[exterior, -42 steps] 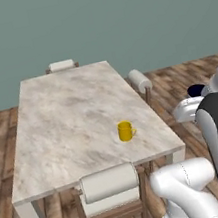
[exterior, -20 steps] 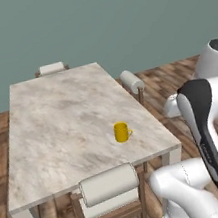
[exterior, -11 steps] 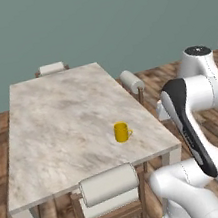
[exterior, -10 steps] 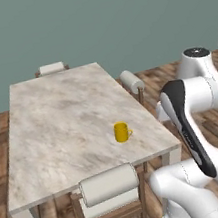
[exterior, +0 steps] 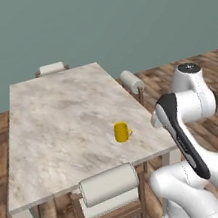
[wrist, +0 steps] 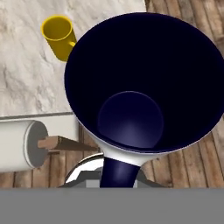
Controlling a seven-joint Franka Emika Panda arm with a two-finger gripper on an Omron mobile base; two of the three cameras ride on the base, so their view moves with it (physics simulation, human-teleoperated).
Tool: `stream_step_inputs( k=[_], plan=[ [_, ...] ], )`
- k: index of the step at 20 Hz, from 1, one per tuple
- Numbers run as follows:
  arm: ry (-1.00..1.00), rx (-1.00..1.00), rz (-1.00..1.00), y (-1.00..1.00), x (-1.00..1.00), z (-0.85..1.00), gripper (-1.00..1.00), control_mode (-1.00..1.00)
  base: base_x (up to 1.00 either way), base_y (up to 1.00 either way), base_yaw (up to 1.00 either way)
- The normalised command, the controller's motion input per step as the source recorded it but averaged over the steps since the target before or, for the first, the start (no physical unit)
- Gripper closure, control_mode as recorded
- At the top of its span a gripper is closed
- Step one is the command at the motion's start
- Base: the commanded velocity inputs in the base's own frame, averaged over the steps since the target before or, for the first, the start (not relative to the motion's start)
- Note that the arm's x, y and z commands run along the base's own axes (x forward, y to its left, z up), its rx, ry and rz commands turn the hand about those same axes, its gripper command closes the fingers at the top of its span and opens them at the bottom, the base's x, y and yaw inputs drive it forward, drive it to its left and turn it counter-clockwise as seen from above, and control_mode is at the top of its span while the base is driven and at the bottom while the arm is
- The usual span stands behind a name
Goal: Clear the mugs and bowl far away from the sink.
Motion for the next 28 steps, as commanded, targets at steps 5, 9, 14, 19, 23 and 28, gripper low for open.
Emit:
stream_step_inputs(
  k=[5, 9, 14, 19, 23, 28],
  plan=[
    [-0.02, 0.0, 0.02, -0.09, 0.4, -0.07, 1.0, -1.0, 0.0, 0.0, 0.0],
    [0.01, 0.0, 0.01, -0.1, 0.48, -0.09, 1.0, -1.0, 0.0, 0.0, 0.0],
    [0.1, 0.0, 0.04, -0.09, 0.39, -0.14, 1.0, -1.0, 0.0, 0.0, 0.0],
    [0.1, 0.0, 0.15, -0.05, 0.31, -0.18, 1.0, -1.0, 0.0, 0.0, 0.0],
    [0.0, 0.0, 0.24, -0.04, 0.2, -0.11, 1.0, -1.0, 0.0, 0.0, 0.0],
    [0.0, 0.0, 0.24, -0.01, 0.12, -0.17, 1.0, -1.0, 0.0, 0.0, 0.0]
  ],
)
